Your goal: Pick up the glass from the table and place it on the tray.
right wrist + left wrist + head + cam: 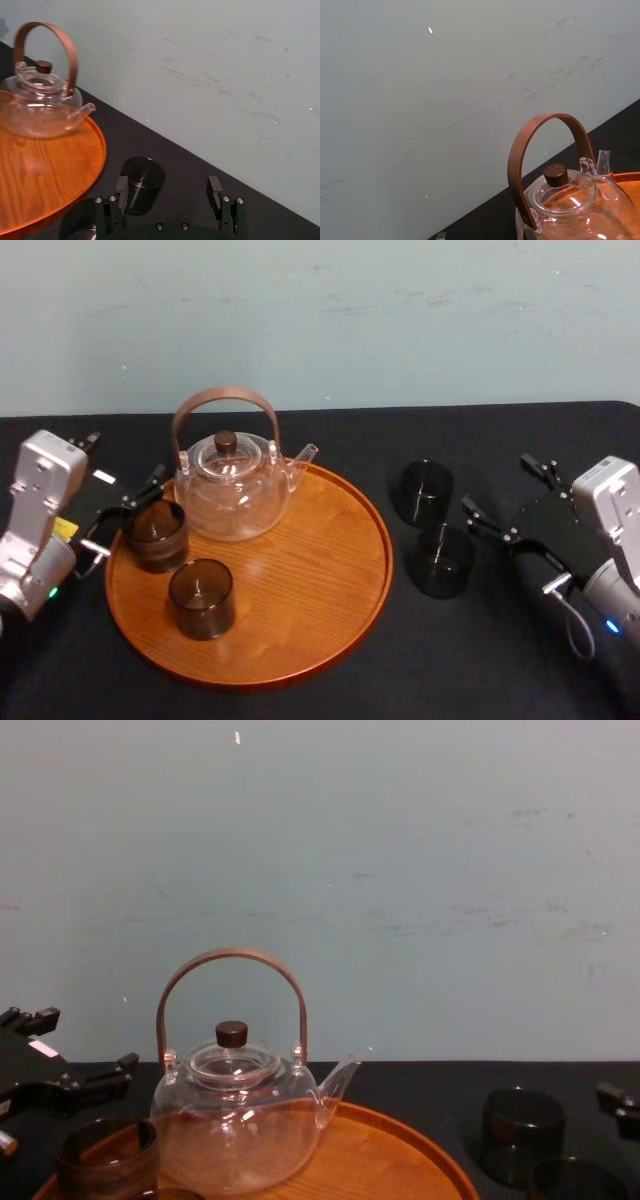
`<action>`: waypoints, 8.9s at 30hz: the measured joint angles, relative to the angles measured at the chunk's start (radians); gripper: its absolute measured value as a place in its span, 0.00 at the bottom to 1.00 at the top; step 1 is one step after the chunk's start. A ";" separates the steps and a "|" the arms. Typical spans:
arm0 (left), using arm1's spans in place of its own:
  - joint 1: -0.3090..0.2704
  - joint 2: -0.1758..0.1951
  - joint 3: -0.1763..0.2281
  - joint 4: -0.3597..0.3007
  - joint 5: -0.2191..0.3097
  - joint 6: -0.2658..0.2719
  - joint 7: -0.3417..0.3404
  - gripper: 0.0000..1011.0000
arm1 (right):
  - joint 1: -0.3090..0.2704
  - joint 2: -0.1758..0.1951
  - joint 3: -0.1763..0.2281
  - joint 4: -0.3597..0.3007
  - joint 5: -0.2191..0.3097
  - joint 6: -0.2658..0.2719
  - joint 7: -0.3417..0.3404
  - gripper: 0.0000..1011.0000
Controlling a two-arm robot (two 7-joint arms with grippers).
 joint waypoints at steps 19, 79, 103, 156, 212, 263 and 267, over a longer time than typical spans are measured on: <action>0.000 0.000 0.000 0.000 0.000 0.000 0.000 0.99 | -0.046 -0.026 0.004 -0.029 -0.023 -0.006 0.080 0.99; 0.000 0.000 0.000 0.000 0.000 0.000 0.000 0.99 | -0.097 -0.161 0.104 0.109 0.025 0.012 0.283 0.99; 0.000 0.000 0.000 0.000 0.000 0.000 0.000 0.99 | -0.015 -0.220 0.120 0.221 0.016 0.036 0.352 0.99; 0.000 0.000 0.000 0.000 0.000 0.000 0.000 0.99 | 0.084 -0.260 0.087 0.344 0.012 0.014 0.386 0.90; 0.000 0.000 0.000 0.000 0.000 0.000 0.000 0.99 | 0.171 -0.338 -0.144 0.302 -0.008 0.009 0.477 0.90; 0.000 0.000 0.000 0.000 0.000 0.000 0.000 0.99 | 0.216 -0.375 -0.199 0.380 -0.061 0.008 0.464 0.99; 0.000 0.000 0.000 0.000 0.000 0.000 0.000 0.99 | 0.216 -0.375 -0.199 0.380 -0.060 0.008 0.465 0.99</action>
